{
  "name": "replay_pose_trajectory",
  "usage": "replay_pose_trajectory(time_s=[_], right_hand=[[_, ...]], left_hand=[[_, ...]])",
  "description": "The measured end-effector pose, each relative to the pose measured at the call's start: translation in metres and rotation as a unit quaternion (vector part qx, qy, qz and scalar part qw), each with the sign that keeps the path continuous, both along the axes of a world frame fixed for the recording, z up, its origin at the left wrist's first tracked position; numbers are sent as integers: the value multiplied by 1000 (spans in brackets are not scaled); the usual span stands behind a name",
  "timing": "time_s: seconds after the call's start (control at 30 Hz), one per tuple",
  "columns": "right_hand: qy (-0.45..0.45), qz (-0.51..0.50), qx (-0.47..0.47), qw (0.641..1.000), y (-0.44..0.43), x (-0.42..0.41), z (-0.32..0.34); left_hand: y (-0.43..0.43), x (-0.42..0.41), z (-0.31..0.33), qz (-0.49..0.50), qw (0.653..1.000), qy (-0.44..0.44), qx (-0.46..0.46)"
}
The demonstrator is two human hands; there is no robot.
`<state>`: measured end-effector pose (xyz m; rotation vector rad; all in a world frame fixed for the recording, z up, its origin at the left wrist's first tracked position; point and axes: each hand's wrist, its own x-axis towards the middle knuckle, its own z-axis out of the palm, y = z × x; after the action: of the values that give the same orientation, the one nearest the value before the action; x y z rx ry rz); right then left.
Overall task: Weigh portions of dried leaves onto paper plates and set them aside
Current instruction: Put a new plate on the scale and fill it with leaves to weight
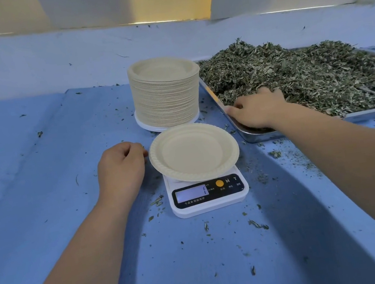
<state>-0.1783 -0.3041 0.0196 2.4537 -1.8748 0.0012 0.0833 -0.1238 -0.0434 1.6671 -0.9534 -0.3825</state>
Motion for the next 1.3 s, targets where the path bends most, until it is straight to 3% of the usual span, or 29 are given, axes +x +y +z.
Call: replay_pose_trajectory(time_s=[0.1,0.17,0.27,0.43,0.6,0.77,0.9,1.03,1.17,1.3], right_hand=[[-94,10,200,975,5,4,-7],[-100,28,217,971,9,4,-6],[-61,52,170,982,17,4,-5],[-106,100,-55,988,32,-10,-24],[-164,79,-24,983,25,-11,-21],[-248,65,-121,959,11,-14,-9],[-207,74,-110,969,9,-14,-14],[-270,70,-172,945,9,-16,-9],[-227,82,-140,960,10,-15,-14],[-281,64,-176,941,8,-17,-9]], left_hand=[[1,0,1,-3,1000,7,-5],[0,-1,0,-4,1000,10,-7],[0,0,0,-3,1000,8,-5],[1,0,0,-2,1000,7,-1],[2,0,0,2,1000,16,-1],[2,-1,1,2,1000,20,1],[2,0,0,-1,1000,19,0],[2,0,-1,-4,1000,16,-2],[1,-1,-1,-4,1000,10,-6],[2,-1,-1,-1,1000,7,-6]])
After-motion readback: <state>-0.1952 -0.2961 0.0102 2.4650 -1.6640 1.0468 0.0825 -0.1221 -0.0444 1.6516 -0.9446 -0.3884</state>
